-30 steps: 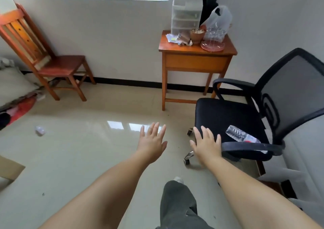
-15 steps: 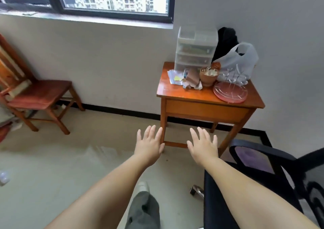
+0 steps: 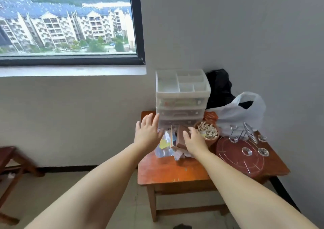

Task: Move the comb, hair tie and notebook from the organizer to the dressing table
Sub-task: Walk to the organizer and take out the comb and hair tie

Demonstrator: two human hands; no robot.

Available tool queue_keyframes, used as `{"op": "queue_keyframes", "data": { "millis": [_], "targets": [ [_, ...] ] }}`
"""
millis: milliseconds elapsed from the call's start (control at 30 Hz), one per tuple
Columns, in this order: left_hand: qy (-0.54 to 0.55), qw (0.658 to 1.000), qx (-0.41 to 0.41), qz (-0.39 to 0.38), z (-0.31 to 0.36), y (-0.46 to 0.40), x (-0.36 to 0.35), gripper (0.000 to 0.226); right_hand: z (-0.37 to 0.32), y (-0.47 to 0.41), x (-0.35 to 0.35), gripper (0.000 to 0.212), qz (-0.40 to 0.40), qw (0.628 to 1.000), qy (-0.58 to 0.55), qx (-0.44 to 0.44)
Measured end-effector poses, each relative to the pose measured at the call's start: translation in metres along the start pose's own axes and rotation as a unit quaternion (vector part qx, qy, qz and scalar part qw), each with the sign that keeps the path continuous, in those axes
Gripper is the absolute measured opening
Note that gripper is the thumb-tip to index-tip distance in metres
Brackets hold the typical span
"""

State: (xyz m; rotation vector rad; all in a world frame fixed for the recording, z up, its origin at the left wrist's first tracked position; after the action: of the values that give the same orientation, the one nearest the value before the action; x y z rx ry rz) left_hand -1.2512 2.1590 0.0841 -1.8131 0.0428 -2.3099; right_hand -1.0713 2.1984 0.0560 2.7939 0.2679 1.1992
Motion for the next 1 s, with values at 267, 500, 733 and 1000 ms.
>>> {"op": "queue_keyframes", "data": {
  "millis": [267, 500, 733, 1000],
  "targets": [
    [0.061, 0.995, 0.015, 0.078, -0.003, -0.134, 0.014, 0.044, -0.044, -0.128, 0.0, 0.015, -0.032, 0.826, -0.532, -0.181],
    [0.135, 0.978, -0.039, 0.154, -0.011, -0.145, 0.009, 0.019, -0.046, -0.142, -0.007, 0.015, -0.057, 0.716, -0.651, -0.247],
    [0.192, 0.978, -0.031, 0.078, -0.023, -0.155, 0.016, 0.023, -0.036, -0.103, -0.013, 0.029, 0.006, 0.728, -0.644, -0.234],
    [0.253, 0.967, -0.013, 0.001, -0.022, -0.162, 0.021, 0.027, -0.017, -0.04, -0.022, 0.028, 0.062, 0.739, -0.624, -0.246]
  ]
}}
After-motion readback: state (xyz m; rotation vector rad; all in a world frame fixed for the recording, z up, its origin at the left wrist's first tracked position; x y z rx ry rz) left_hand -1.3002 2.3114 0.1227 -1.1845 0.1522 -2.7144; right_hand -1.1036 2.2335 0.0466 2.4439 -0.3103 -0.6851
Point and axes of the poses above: each hand's wrist, its own y-axis away from the middle knuckle, its own x-axis out of the back of the hand, z = x × y, the point moved 3 cm from there along -y, towards the middle knuckle, and after that the axes turned 1 degree about -x, right-handed, at the moved point
